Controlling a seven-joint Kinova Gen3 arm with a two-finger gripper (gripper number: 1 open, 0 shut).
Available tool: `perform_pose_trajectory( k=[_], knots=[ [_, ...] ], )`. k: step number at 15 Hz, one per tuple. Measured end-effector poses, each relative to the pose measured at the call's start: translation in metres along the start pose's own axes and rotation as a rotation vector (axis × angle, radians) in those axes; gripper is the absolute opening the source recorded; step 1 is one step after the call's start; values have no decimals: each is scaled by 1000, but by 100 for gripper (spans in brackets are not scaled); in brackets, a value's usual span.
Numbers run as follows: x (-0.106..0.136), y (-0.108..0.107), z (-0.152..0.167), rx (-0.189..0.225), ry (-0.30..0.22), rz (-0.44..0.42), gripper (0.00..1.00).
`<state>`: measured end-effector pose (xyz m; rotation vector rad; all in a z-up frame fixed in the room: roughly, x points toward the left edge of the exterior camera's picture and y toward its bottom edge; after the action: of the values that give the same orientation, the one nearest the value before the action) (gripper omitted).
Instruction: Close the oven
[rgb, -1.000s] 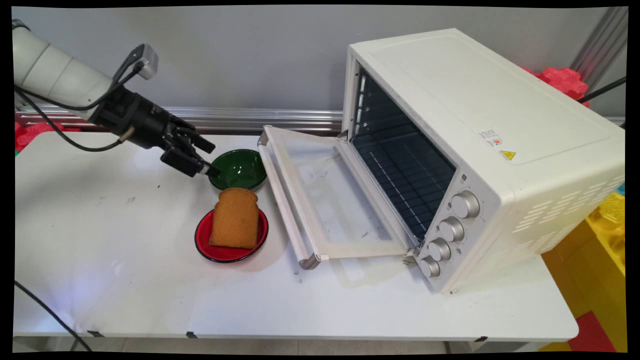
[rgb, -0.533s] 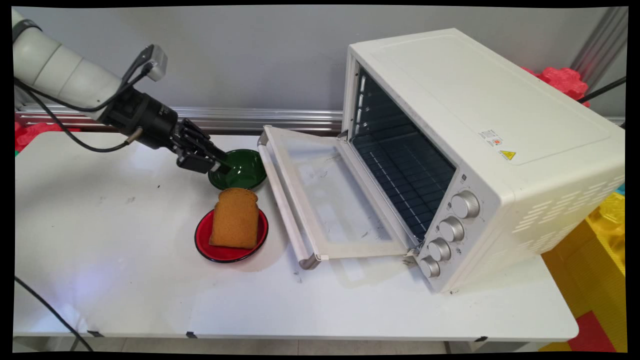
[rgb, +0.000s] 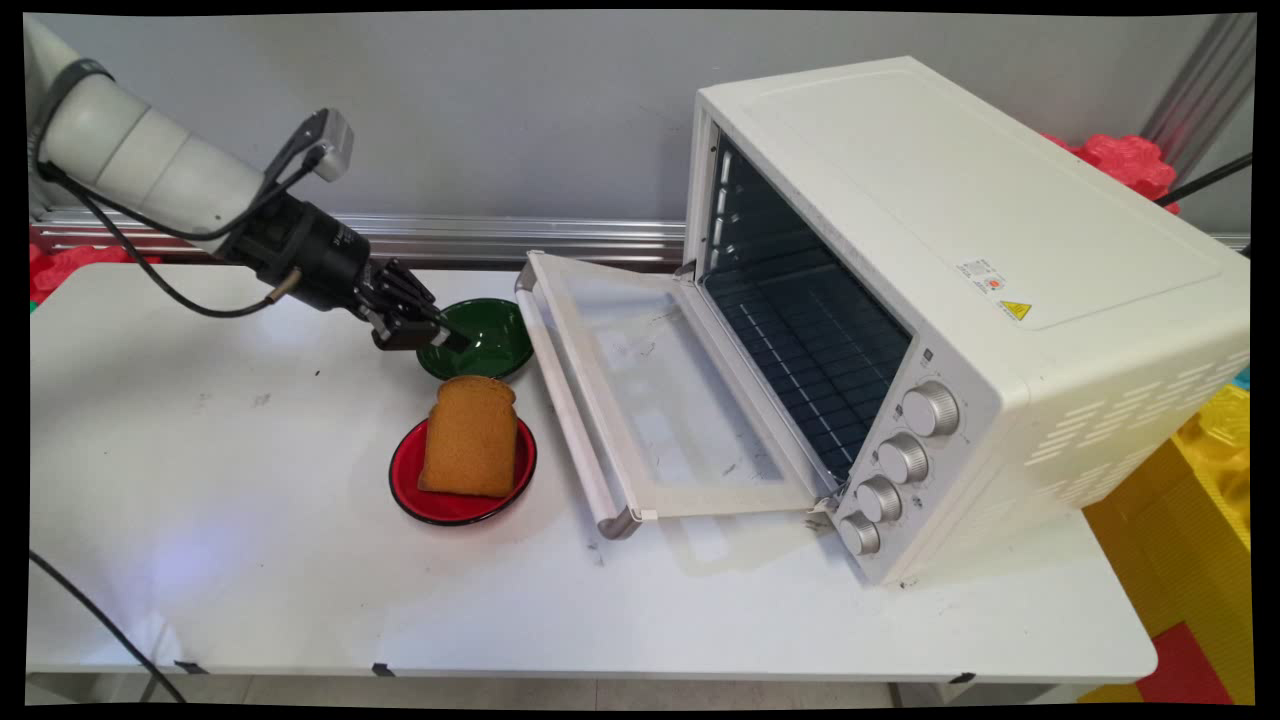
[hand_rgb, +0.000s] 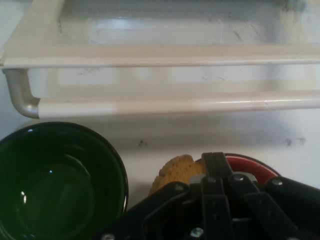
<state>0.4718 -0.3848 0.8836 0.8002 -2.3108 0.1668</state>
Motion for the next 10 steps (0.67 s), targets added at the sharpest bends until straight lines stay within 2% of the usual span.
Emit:
perform_pose_trajectory(
  k=[10],
  knots=[
    [-18,-9,51,15,21,6,0]
  ],
)
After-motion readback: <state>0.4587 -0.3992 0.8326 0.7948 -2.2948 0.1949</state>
